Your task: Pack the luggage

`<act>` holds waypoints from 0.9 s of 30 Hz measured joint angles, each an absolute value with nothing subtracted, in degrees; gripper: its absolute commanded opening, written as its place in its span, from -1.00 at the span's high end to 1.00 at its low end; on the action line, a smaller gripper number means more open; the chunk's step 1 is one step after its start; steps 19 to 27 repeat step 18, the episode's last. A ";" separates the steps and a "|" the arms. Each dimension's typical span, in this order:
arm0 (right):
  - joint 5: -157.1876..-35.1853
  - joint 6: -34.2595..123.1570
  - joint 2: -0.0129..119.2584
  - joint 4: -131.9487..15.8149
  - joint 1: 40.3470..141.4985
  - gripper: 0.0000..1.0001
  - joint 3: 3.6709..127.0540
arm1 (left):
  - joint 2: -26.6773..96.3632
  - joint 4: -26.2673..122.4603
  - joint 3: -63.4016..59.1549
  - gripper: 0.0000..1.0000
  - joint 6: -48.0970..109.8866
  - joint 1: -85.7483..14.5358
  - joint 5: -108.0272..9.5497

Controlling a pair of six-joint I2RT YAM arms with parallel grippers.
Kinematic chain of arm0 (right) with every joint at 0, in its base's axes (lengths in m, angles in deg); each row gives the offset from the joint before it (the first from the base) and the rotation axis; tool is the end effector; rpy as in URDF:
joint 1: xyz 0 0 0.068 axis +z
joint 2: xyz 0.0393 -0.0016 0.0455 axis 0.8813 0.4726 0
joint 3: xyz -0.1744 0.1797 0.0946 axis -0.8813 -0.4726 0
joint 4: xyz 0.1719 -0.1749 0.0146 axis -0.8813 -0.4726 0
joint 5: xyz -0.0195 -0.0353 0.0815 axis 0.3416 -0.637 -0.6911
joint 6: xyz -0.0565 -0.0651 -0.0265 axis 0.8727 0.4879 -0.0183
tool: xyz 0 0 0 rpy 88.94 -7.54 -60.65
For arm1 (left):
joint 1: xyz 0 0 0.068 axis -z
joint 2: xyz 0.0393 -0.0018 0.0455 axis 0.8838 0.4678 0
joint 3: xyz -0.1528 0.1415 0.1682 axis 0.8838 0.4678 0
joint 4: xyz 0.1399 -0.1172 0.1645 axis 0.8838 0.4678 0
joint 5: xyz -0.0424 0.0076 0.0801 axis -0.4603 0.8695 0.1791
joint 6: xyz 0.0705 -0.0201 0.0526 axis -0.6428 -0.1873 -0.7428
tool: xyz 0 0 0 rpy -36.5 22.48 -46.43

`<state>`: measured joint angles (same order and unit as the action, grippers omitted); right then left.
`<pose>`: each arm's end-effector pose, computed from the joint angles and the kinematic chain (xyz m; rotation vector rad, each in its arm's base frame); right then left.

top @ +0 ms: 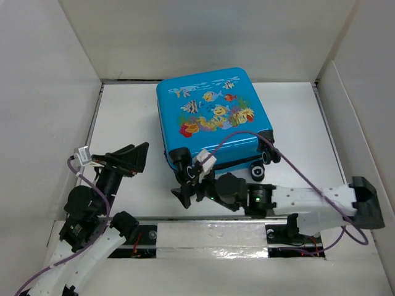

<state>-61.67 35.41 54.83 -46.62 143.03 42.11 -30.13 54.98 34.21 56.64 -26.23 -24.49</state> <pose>0.0868 0.3241 0.2943 -0.6893 1.7113 0.7927 0.0843 -0.0328 0.3656 -0.2782 1.2503 -0.9342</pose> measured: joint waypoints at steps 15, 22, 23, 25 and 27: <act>-36.25 51.95 6.92 -58.88 144.73 -1.00 47.68 | -28.14 61.71 17.18 -0.98 48.88 -26.18 -25.67; -32.71 52.39 2.57 -58.47 144.73 -1.00 44.86 | -28.12 62.10 17.97 -0.98 48.26 -26.18 -25.73; -32.71 52.39 2.57 -58.47 144.73 -1.00 44.86 | -28.12 62.10 17.97 -0.98 48.26 -26.18 -25.73; -32.71 52.39 2.57 -58.47 144.73 -1.00 44.86 | -28.12 62.10 17.97 -0.98 48.26 -26.18 -25.73; -32.71 52.39 2.57 -58.47 144.73 -1.00 44.86 | -28.12 62.10 17.97 -0.98 48.26 -26.18 -25.73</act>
